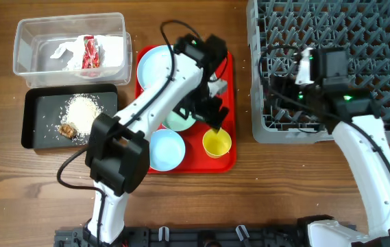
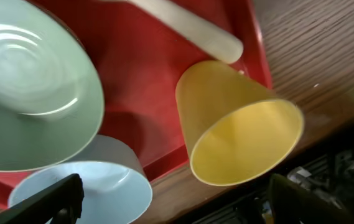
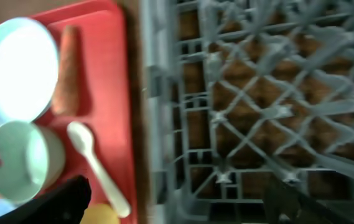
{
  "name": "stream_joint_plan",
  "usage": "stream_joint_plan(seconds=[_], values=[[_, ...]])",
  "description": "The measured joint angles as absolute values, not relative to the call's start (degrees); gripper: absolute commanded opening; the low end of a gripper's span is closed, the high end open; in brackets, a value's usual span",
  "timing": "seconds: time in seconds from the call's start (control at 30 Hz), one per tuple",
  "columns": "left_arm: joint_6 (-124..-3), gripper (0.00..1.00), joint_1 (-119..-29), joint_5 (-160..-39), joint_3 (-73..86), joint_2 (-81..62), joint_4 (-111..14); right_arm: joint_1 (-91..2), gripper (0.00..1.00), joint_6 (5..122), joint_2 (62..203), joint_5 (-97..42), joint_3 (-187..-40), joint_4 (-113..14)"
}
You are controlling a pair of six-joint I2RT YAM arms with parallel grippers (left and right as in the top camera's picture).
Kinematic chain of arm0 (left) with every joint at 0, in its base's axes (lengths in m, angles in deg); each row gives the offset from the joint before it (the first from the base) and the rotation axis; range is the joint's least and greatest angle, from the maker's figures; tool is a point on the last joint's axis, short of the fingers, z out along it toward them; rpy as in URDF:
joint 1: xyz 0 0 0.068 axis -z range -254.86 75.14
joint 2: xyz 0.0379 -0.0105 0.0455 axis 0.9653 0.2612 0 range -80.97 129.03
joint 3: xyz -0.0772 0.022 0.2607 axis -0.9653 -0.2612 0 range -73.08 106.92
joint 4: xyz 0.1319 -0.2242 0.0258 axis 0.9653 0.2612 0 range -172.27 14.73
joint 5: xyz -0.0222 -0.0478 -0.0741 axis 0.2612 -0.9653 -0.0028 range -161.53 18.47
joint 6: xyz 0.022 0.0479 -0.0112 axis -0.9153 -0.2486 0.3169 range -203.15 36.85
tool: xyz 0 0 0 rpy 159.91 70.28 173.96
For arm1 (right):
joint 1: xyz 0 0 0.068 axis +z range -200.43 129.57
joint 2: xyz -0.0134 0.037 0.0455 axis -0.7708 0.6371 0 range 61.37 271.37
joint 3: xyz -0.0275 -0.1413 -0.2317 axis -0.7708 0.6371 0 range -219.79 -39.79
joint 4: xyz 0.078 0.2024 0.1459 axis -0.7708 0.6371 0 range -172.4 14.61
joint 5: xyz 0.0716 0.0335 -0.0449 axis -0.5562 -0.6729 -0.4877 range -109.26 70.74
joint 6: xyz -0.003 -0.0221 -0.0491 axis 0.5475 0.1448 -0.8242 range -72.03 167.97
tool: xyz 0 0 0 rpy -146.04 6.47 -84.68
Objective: Sort waste into correct bins and load items into the dishwasher rack
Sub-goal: 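Reach the left gripper to the yellow cup and grasp it, then lift the yellow cup and hand it to the right gripper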
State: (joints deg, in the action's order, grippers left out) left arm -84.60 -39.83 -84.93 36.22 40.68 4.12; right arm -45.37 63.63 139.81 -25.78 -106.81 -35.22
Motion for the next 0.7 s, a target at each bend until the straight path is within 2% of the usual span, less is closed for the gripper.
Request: stream_joint_plan(seconds=[0.17, 0.37, 0.43, 0.47, 0.5, 0.53, 0.7], values=[[-84.05, 0.85, -38.28, -84.93, 32.5, 40.68, 1.3, -47.92, 0.92, 63.81, 139.81, -24.95, -106.81, -35.22], [-80.62, 0.63, -36.53, -84.98, 26.66, 40.63, -5.17, -47.92, 0.92, 63.81, 139.81, -24.95, -106.81, -35.22], [-80.27, 0.51, -36.53, -84.93, 26.38, 40.63, -5.19, -47.92, 0.92, 63.81, 139.81, -24.95, -106.81, -35.19], [-79.99, 0.38, -36.56, -84.93, 26.38, 40.63, -5.23, -47.92, 0.92, 63.81, 139.81, -24.93, -106.81, -35.19], [-80.14, 0.1, -36.56, -84.83, 26.38, 40.63, -5.23, -47.92, 0.92, 63.81, 139.81, -24.93, -106.81, -35.19], [-79.97, 0.04, -36.56, -84.83, 26.38, 40.63, -5.23, -47.92, 0.92, 63.81, 139.81, -24.95, -106.81, -35.22], [-79.62, 0.04, -36.56, -84.69, 27.54, 40.63, -1.21, -47.92, 0.92, 63.83, 139.81, -24.95, -106.81, -35.19]])
